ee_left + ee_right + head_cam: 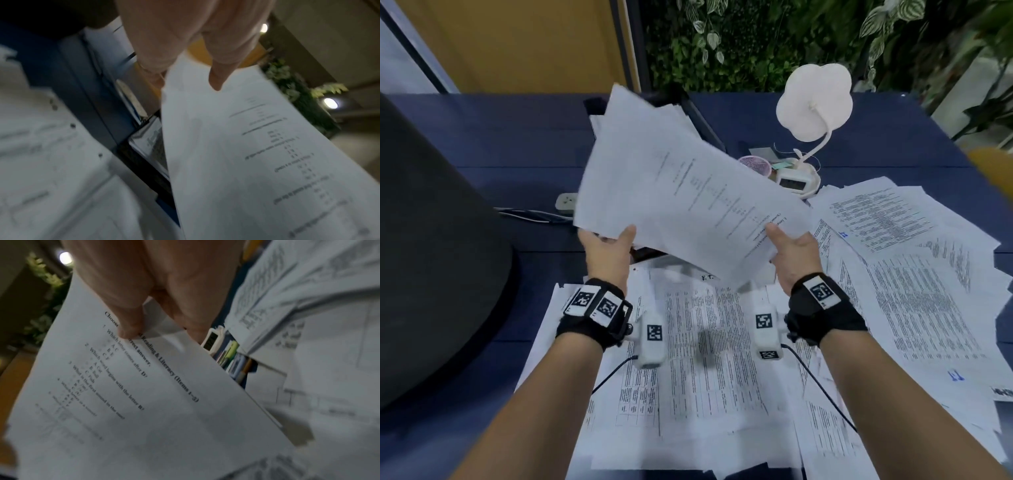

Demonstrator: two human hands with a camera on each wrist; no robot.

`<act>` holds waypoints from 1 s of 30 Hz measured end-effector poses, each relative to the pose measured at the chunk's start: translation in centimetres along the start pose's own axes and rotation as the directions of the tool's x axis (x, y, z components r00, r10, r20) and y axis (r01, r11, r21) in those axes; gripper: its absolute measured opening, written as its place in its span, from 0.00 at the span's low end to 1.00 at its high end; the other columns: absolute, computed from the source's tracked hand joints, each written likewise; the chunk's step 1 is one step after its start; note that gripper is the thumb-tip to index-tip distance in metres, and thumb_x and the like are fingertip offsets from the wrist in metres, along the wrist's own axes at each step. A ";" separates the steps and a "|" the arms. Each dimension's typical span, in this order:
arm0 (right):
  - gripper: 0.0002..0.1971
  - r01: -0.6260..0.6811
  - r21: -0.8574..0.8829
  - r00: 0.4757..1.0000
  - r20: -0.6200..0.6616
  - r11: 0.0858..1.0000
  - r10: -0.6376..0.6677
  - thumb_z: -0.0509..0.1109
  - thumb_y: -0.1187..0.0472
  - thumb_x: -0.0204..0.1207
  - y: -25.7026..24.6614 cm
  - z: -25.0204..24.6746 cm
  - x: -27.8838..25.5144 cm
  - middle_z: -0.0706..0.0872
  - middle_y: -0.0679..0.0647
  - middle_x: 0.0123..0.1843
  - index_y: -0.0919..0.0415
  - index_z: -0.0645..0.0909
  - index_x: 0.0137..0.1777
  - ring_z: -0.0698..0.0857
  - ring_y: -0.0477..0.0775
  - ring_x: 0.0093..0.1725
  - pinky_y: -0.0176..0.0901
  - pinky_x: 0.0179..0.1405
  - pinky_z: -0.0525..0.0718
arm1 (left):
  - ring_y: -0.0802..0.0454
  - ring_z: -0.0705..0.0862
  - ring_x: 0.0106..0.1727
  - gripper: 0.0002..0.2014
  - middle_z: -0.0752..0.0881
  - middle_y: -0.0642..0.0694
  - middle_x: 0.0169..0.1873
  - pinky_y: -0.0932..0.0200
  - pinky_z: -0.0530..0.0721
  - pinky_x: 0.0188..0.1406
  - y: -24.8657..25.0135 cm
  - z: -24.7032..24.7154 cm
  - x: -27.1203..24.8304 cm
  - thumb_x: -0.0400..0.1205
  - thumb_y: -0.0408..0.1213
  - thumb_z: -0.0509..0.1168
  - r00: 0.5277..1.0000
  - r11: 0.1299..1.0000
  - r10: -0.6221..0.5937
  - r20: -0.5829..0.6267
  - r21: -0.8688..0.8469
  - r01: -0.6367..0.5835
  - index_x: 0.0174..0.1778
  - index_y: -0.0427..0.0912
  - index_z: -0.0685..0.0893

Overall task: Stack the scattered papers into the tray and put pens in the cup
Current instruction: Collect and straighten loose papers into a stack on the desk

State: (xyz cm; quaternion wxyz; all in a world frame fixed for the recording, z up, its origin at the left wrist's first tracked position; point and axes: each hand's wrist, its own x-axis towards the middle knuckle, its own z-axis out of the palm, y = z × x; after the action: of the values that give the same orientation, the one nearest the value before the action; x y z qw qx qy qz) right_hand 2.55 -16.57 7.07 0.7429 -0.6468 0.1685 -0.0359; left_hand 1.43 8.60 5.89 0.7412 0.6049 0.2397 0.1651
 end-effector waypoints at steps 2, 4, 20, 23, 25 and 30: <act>0.05 0.066 -0.079 0.998 0.024 0.995 -0.064 0.70 0.66 0.77 0.2 -0.6 0.3 0.85 0.51 0.42 0.57 0.80 0.41 0.83 0.48 0.40 0.43 0.49 0.81 | 0.48 0.71 0.74 0.45 0.65 0.41 0.77 0.48 0.68 0.77 0.0 -0.7 0.2 0.74 0.31 0.73 0.989 0.961 0.121 -0.081 0.259 -0.097 0.82 0.45 0.51; 0.04 0.105 -0.137 0.992 0.086 0.985 -0.094 0.70 0.67 0.77 0.7 -1.0 0.7 0.87 0.56 0.50 0.58 0.83 0.48 0.86 0.53 0.47 0.47 0.58 0.81 | 0.47 0.53 0.83 0.51 0.51 0.42 0.82 0.50 0.51 0.82 0.6 -0.8 -0.3 0.73 0.38 0.75 0.964 0.811 0.266 -0.029 0.547 -0.207 0.83 0.45 0.45; 0.15 0.152 -0.231 0.964 0.249 0.961 -0.092 0.74 0.72 0.72 1.2 -1.5 0.4 0.88 0.55 0.51 0.57 0.82 0.56 0.87 0.54 0.50 0.56 0.62 0.83 | 0.44 0.82 0.55 0.14 0.85 0.46 0.51 0.44 0.68 0.65 6.7 1.8 -0.3 0.81 0.47 0.63 0.814 -0.143 -0.069 0.576 0.802 -0.580 0.61 0.49 0.77; 0.20 0.285 -0.230 0.939 0.261 0.930 -0.223 0.75 0.69 0.71 0.6 -1.2 0.6 0.85 0.51 0.55 0.47 0.76 0.57 0.85 0.49 0.53 0.51 0.61 0.82 | 0.41 0.82 0.55 0.11 0.86 0.42 0.51 0.44 0.69 0.66 6.0 1.7 -0.3 0.84 0.43 0.59 0.826 -0.180 -0.084 0.558 0.806 -0.563 0.61 0.46 0.75; 0.26 0.461 -0.312 0.876 0.314 0.831 -0.367 0.73 0.63 0.72 -0.2 -0.9 0.8 0.79 0.46 0.66 0.42 0.72 0.67 0.79 0.48 0.65 0.44 0.69 0.75 | 0.40 0.83 0.53 0.12 0.86 0.41 0.50 0.45 0.70 0.64 5.8 1.8 -0.3 0.84 0.42 0.59 0.818 -0.179 -0.039 0.574 0.801 -0.571 0.63 0.46 0.74; 0.11 0.625 -0.472 0.774 0.269 0.621 -0.574 0.67 0.62 0.78 -1.6 -0.1 0.6 0.83 0.48 0.50 0.60 0.86 0.57 0.82 0.51 0.53 0.53 0.61 0.82 | 0.41 0.82 0.51 0.14 0.84 0.44 0.44 0.47 0.69 0.59 5.8 1.8 -0.4 0.83 0.45 0.60 0.809 -0.203 -0.019 0.588 0.790 -0.579 0.64 0.46 0.73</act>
State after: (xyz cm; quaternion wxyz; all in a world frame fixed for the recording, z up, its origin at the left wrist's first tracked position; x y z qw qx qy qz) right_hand 3.38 -17.07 8.52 0.4830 -0.8472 -0.0881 -0.2032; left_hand 2.36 8.12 11.90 0.0059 0.9993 -0.0262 -0.0273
